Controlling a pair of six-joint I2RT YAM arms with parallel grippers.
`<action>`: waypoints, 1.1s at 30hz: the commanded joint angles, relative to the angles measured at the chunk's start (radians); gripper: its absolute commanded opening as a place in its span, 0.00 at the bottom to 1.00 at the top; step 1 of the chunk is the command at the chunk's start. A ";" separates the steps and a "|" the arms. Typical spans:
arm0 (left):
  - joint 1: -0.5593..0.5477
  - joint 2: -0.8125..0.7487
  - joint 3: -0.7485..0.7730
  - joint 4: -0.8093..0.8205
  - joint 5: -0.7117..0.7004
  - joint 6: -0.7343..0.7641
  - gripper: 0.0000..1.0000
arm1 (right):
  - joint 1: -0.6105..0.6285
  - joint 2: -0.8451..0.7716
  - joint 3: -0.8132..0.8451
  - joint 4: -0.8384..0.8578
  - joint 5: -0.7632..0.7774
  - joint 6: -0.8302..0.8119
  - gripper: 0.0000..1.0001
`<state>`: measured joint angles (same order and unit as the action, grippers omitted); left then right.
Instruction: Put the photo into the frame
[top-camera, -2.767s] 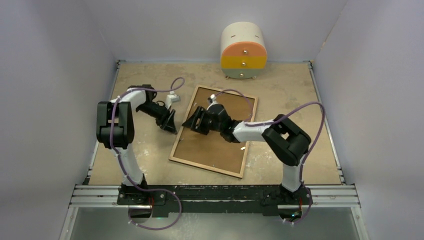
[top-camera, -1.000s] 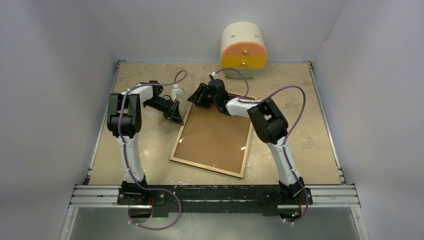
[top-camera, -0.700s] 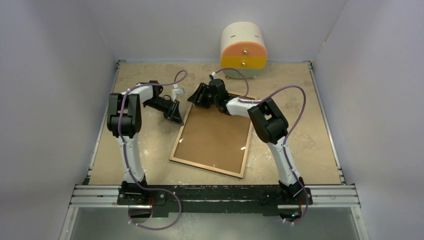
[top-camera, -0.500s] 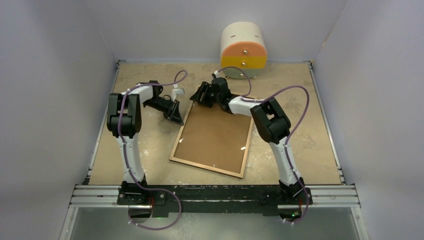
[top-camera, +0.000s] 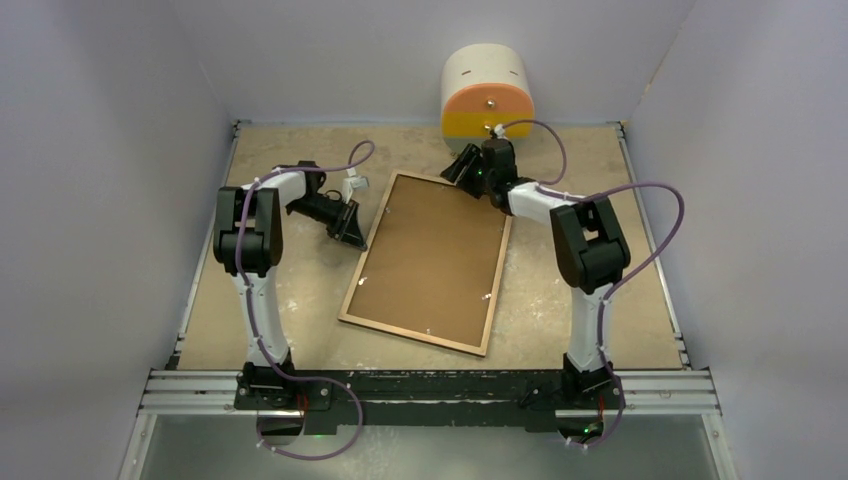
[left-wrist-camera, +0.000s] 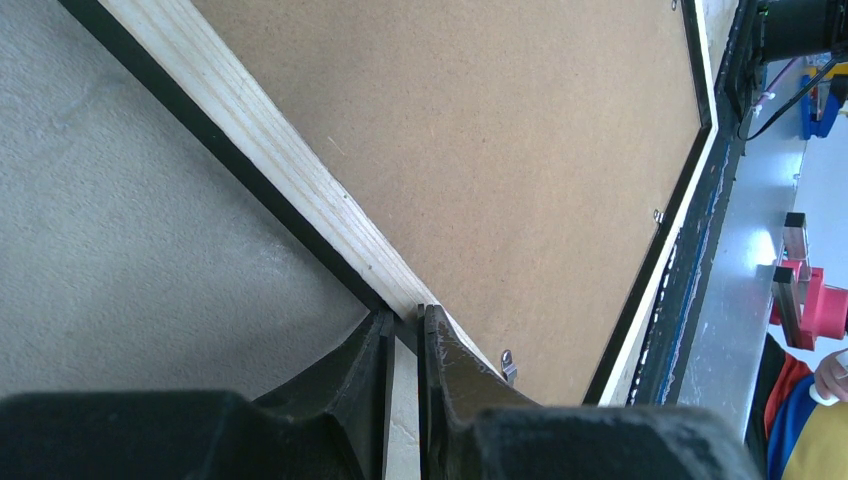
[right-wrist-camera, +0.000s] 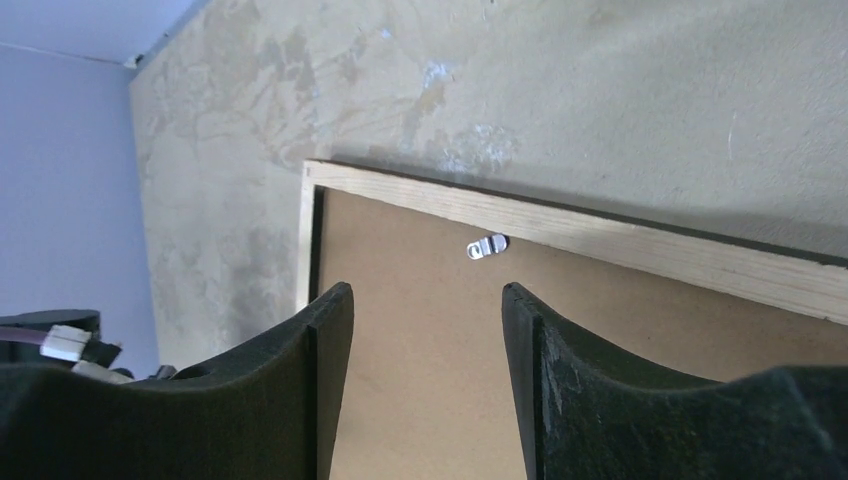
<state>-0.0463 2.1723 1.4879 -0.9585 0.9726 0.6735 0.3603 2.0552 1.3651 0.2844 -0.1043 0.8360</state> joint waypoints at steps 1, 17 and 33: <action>-0.024 -0.003 -0.032 0.001 -0.056 0.052 0.09 | 0.016 0.037 0.009 0.004 -0.020 -0.011 0.58; -0.024 -0.008 -0.037 0.000 -0.065 0.057 0.08 | 0.019 0.155 0.095 0.050 -0.032 0.065 0.51; -0.027 -0.002 -0.048 -0.019 -0.047 0.078 0.07 | 0.019 0.193 0.134 0.053 -0.043 0.086 0.48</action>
<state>-0.0463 2.1654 1.4822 -0.9577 0.9695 0.6811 0.3759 2.2250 1.4609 0.3470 -0.1440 0.9127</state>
